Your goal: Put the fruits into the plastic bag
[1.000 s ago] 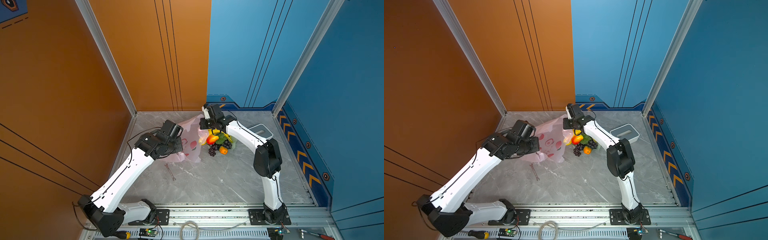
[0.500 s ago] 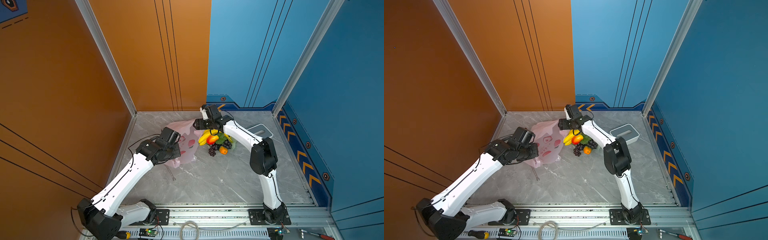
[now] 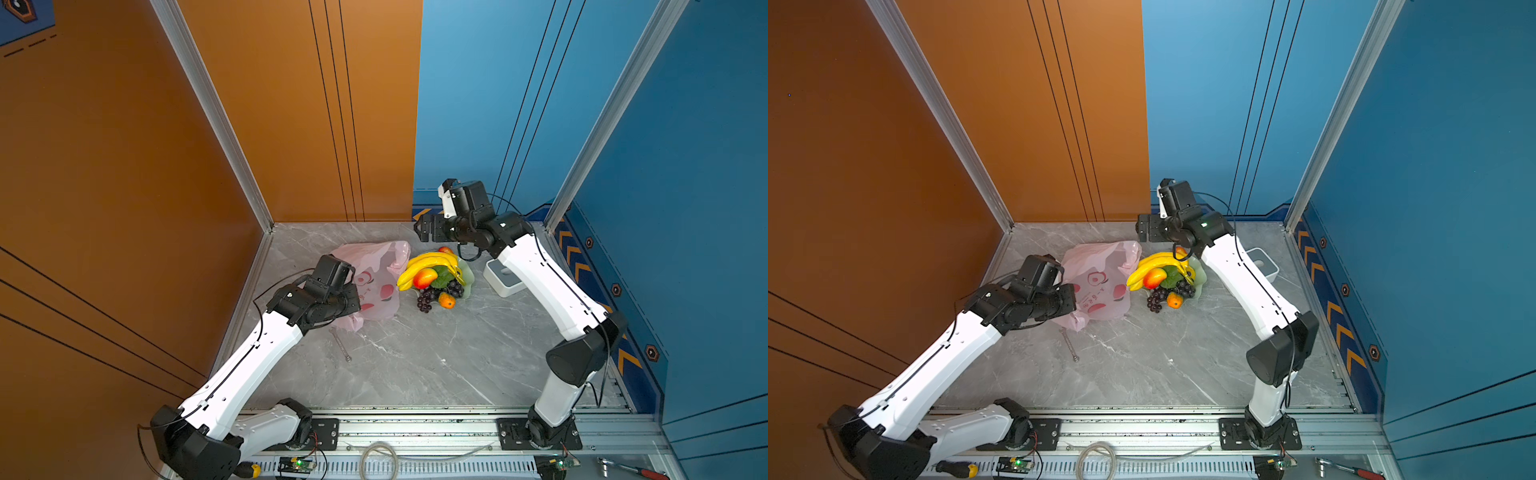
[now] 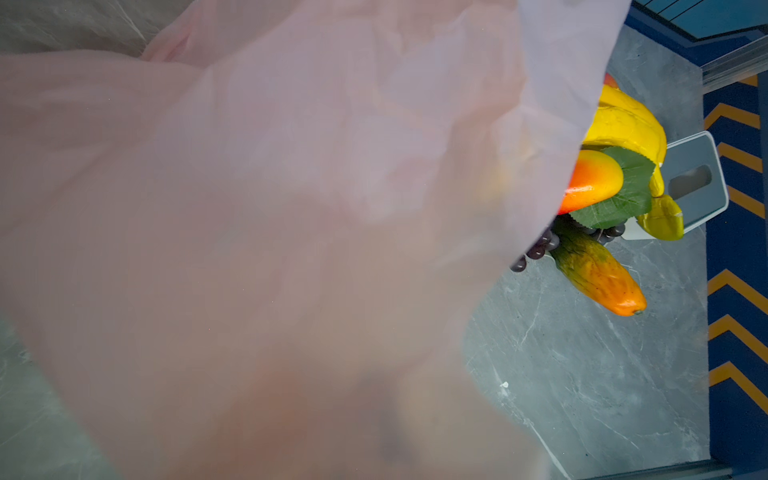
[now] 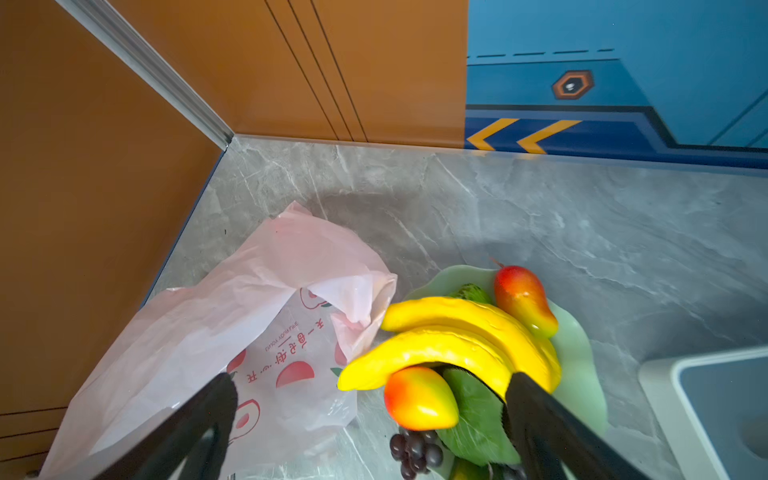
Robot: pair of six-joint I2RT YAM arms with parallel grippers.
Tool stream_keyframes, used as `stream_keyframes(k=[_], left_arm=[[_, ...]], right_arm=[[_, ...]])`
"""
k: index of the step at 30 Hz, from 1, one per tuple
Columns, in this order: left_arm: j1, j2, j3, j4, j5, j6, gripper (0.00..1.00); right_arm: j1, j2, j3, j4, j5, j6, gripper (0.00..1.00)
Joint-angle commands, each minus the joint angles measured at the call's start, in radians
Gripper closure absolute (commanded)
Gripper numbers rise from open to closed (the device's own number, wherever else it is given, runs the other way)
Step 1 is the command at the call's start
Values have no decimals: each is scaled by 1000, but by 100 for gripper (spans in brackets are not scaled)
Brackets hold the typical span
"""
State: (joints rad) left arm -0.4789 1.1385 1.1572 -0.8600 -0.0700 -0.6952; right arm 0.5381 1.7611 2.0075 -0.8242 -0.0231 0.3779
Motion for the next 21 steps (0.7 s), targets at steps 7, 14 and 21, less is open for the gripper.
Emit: stream_keyframes(k=[7,14,21], left_arm=[[13,-26,-49,60,48,22,100],[11,-37,-61,65,49,23,100],[5,-44,-70,67,45,15,100]], right_arm=[[-47,-156,-49,-368,-1,138,7],[-24,-256,-308,-415,1,185,10],[47,-246,-448,-380,26,221,13]])
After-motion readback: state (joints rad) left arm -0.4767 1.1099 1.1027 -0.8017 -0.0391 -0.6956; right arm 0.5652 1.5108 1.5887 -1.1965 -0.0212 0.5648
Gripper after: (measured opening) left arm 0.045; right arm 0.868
